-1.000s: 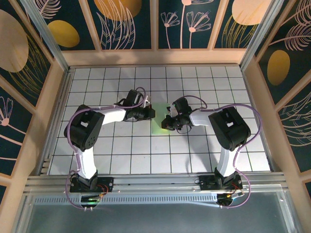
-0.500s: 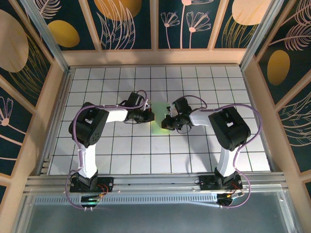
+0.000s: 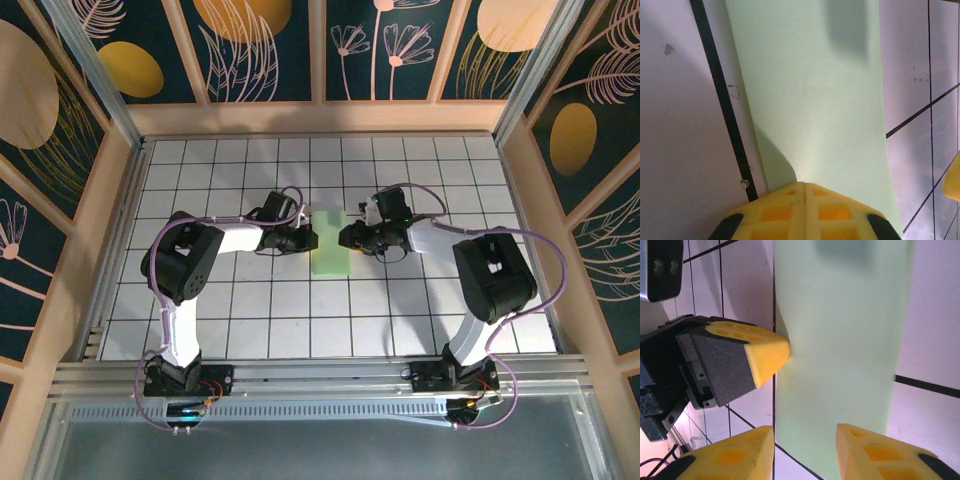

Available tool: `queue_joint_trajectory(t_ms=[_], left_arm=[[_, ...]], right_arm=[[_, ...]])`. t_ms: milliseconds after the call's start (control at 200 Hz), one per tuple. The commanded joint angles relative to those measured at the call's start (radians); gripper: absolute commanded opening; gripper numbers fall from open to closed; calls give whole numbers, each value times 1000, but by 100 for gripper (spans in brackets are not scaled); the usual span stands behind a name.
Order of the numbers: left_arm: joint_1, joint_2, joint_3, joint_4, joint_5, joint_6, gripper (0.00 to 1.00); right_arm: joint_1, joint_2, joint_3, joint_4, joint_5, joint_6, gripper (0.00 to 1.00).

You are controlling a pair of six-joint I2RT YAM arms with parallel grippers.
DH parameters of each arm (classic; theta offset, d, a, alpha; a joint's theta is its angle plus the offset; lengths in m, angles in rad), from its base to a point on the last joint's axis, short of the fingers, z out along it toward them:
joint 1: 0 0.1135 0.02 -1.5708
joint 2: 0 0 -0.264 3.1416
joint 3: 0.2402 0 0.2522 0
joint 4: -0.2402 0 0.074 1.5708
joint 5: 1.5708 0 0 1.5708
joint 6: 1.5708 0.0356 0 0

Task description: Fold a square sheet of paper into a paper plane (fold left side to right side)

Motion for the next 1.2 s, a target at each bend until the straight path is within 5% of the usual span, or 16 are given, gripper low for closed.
queue_joint_trajectory(t_ms=[0,716,1196], left_arm=[[-4,15,-44,-58,-57,9,0],[-7,14,-47,-47,-54,6,0],[-12,8,-61,-22,-35,-2,0]], right_arm=[[-5,-21,-58,-67,-18,0,40],[30,15,-113,60,-87,95,42],[-29,129,17,159,-110,90,39]])
